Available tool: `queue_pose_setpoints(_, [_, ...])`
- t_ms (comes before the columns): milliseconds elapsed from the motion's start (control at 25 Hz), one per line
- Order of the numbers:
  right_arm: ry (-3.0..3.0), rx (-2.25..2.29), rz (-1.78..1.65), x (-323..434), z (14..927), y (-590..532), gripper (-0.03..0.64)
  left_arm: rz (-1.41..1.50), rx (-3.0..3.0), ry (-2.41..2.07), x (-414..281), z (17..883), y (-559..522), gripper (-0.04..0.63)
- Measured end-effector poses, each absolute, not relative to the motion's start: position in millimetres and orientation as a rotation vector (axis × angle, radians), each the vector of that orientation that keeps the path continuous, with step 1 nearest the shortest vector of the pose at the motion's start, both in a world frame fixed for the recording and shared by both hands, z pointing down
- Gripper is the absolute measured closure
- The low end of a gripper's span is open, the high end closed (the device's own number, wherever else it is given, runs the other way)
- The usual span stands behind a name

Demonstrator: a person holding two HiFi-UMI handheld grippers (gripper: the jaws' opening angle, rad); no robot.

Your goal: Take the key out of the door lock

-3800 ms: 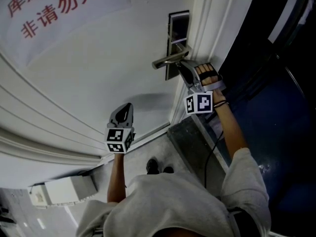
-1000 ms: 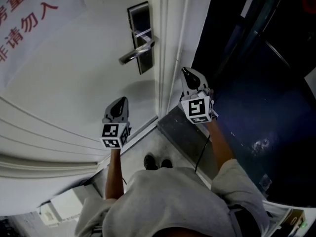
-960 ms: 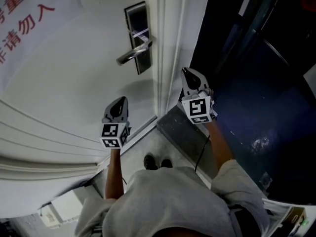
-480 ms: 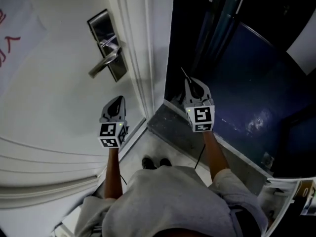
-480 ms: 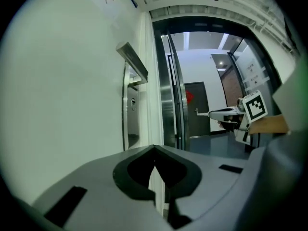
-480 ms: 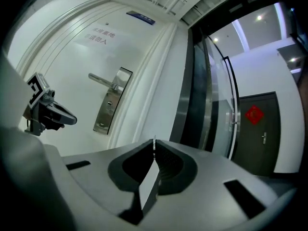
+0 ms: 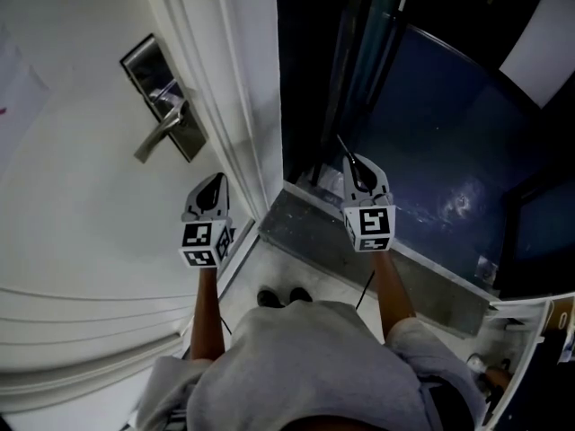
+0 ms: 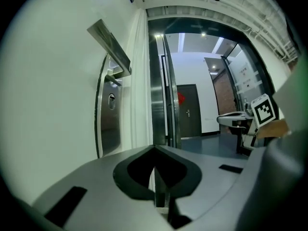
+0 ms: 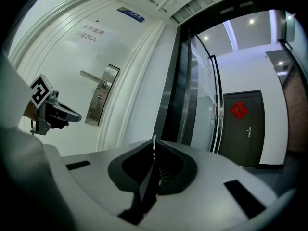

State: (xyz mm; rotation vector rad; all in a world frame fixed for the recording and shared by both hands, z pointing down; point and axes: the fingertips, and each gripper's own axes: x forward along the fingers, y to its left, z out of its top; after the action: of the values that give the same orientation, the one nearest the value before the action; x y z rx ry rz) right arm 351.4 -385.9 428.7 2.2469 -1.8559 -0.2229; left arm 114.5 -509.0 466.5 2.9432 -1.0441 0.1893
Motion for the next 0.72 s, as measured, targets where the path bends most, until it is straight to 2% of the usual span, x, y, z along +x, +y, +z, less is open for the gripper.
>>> queue_pose_setpoints(720, [-1.889, 2.238, -0.202, 340.1, 434.6, -398.6, 0.588, 0.195, 2.931, -1.079, 102.3, 465.3, -514.0, 0.578])
